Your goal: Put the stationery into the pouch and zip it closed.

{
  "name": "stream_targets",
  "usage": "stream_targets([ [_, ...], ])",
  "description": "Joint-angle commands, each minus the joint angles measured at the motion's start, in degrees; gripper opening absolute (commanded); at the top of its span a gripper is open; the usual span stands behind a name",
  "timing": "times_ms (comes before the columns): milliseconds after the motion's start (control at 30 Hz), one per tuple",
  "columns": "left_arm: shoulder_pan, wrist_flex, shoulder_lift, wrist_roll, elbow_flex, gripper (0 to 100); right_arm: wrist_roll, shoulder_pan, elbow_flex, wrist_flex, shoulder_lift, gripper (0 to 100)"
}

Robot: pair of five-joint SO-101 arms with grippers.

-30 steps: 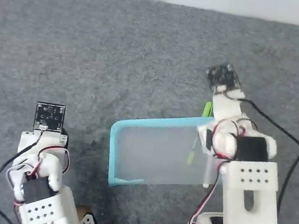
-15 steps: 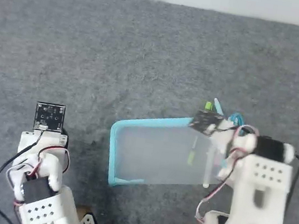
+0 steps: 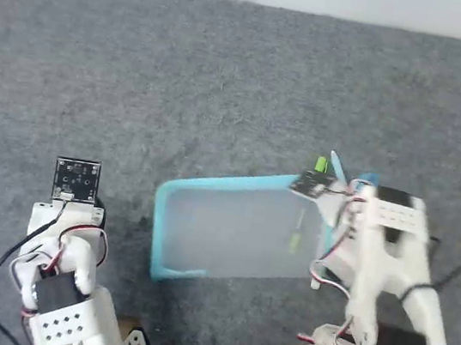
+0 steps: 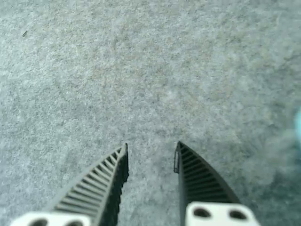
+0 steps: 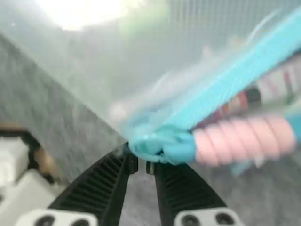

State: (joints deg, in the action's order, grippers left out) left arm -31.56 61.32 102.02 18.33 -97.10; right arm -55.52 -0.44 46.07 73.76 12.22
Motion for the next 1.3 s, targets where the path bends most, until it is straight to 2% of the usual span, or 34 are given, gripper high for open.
stream_targets([
  [0, 0.2, 0.1, -0.1, 0.4, 0.4, 15, 9.8, -10.4, -2.3, -2.0, -0.6, 4.8],
  [200, 0.2, 0.1, -0.1, 0.4, 0.4, 15, 26.4, -23.8, -11.0, -1.9, -1.3, 4.8],
  [333, 0.2, -0.1, -0.1, 0.4, 0.4, 15, 37.3, -27.9, -19.2, -1.9, -1.3, 4.8],
  [467, 0.2, -0.1, -0.1, 0.4, 0.4, 15, 43.4, -31.3, -26.3, -2.0, -1.4, 4.8],
  [600, 0.2, 0.1, -0.1, 0.4, 0.4, 15, 41.7, -31.2, -32.1, 2.5, -1.0, 6.4],
  [733, 0.2, 0.0, -0.1, 0.4, 0.4, 15, 35.4, -25.5, -38.2, 8.0, -1.0, 18.1],
  [833, 0.3, 0.0, -0.1, 0.4, 0.4, 15, 28.1, -21.2, -41.5, 6.7, -2.0, 24.7],
  [933, 0.3, 0.0, -0.1, 0.4, 0.4, 15, 22.5, -20.8, -41.9, 2.2, -5.2, 25.2],
  [1033, 0.3, 0.0, -0.1, 0.4, 0.4, 15, 24.7, -23.3, -43.5, 0.5, -12.3, 25.2],
  [1200, 0.3, 0.0, -0.1, 0.4, 0.4, 15, 43.0, -24.5, -51.7, 0.6, -26.2, 25.2],
  [1267, 0.3, 0.1, -0.1, 0.4, 0.4, 15, 46.1, -24.5, -54.4, 0.6, -31.0, 25.2],
])
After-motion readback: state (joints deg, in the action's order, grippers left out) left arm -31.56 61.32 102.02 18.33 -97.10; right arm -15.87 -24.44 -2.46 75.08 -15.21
